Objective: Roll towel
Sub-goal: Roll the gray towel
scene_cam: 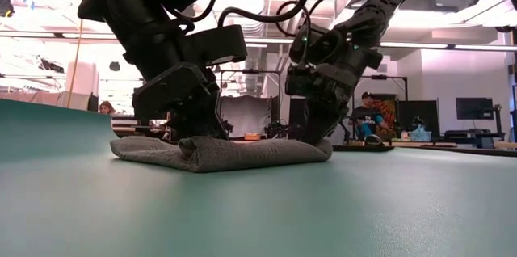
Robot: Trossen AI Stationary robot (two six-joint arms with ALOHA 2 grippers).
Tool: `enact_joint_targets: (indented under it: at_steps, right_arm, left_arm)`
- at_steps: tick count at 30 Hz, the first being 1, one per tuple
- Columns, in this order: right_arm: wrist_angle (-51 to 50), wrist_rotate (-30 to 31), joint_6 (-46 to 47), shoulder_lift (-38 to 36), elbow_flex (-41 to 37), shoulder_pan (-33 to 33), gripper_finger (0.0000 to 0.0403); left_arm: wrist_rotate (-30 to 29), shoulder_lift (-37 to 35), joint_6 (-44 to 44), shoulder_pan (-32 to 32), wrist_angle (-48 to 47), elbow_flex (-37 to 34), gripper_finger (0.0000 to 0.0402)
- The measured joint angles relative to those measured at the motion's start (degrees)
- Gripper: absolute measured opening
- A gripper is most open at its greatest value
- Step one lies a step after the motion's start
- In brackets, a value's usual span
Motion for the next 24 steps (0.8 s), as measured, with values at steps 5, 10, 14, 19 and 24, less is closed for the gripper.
enact_joint_targets:
  at_steps: [5, 10, 14, 19, 24]
  right_arm:
    - [-0.2, 0.5, 1.7, 1.5, 0.1, 0.0, 0.0010]
    - [-0.8, 2.7, 4.0, 0.5, 0.0, -0.6, 0.0010]
    - [-2.8, 3.2, 6.6, 0.5, 0.1, -0.9, 0.0010]
    - [-3.2, 5.1, 9.1, 0.5, 0.1, 0.0, 0.0010]
    - [-3.0, 5.6, 11.8, 0.1, 0.0, 0.2, 0.0010]
  left_arm:
    - [0.5, -0.1, 3.4, 0.0, -1.8, 0.1, 0.0000]
    - [0.4, -0.1, 8.6, 0.0, -4.3, 0.1, 0.0000]
    - [-0.5, -0.1, 15.1, 0.0, -6.6, 0.1, 0.0000]
    - [-1.8, -0.1, 24.1, -0.1, -9.1, 0.1, 0.0000]
    - [-3.0, -0.2, 30.5, -0.1, -11.4, 0.2, 0.0000]
